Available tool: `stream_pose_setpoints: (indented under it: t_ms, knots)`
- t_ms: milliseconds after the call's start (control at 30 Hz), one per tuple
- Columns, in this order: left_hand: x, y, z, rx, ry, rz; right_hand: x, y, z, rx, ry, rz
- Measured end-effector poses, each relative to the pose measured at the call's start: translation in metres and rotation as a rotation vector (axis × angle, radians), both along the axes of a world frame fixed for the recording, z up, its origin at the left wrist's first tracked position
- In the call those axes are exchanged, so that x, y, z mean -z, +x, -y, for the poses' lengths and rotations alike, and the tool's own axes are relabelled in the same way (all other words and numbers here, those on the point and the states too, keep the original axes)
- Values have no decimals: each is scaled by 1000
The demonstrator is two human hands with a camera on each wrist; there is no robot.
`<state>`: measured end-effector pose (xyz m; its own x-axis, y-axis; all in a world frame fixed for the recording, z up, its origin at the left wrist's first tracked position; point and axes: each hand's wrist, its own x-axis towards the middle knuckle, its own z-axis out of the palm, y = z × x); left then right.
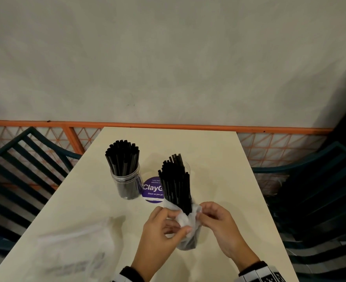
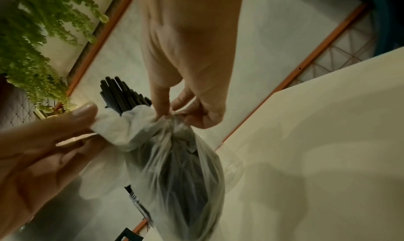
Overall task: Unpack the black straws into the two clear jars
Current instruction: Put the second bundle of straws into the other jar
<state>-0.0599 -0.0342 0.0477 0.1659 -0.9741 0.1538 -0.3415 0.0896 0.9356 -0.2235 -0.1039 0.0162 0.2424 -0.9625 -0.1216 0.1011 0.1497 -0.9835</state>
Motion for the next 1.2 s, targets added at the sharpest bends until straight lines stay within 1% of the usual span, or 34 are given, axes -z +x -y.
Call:
stream_pose_setpoints:
  t_ms: [100, 167, 200, 267, 333, 367, 433, 467, 533, 567, 633, 667, 700, 767, 800, 833, 867, 933, 1000, 1033, 1067, 1133, 1200]
  knots:
    - [1, -1, -2, 83, 16, 10, -1, 0, 0, 67, -87, -69]
    - [5, -1, -3, 83, 26, 47, -2, 0, -2, 57, -122, -108]
    - [9, -1, -2, 59, 31, 55, -2, -1, -4, -2, -133, -114]
    - [15, -1, 0, 5, 36, 57, 0, -3, -9, -194, -161, -141]
    - [20, -1, 2, -1, 45, 73, 6, -6, -12, -365, -170, -233]
    - [23, -1, 2, 6, 59, 84, 9, -6, -14, -410, -181, -299]
    - [27, 0, 2, 11, 80, 106, 15, -3, -16, -395, -211, -419]
    - [29, 2, 2, 15, 79, 110, 18, -1, -16, -357, -217, -439]
    - [31, 5, 1, 53, 70, 112, 23, 2, -16, -300, -214, -412]
    - [30, 7, 0, 99, 68, 130, 25, 2, -16, -282, -210, -378]
    - [26, 9, -2, 172, 37, 249, 28, -2, -17, -256, -203, -341]
    - [23, 10, -2, 139, -21, 330, 28, -3, -18, -253, -208, -343]
    - [17, 11, -2, 51, -115, 393, 29, -5, -18, -259, -217, -348]
    - [-3, 9, 0, -167, -329, 449, 29, -7, -17, -276, -242, -389]
    - [-15, 6, 3, -236, -399, 465, 30, -7, -17, -278, -262, -420]
    - [-26, 3, 8, -265, -418, 487, 31, -7, -17, -277, -292, -449]
    - [-35, 0, 14, -268, -389, 526, 32, -5, -16, -276, -321, -477]
    - [-40, -5, 31, -243, -234, 590, 32, -1, -18, -276, -378, -507]
    - [-39, -8, 45, -221, -76, 713, 31, 5, -19, -278, -420, -505]
    - [-36, -7, 50, -195, -31, 783, 30, 6, -20, -279, -423, -509]
    - [-34, -6, 52, -161, -6, 830, 30, 7, -20, -283, -419, -516]
    - [-31, -3, 51, -109, -18, 856, 34, 6, -18, -288, -381, -521]
    - [-29, -1, 48, -94, -55, 862, 39, 6, -18, -291, -250, -451]
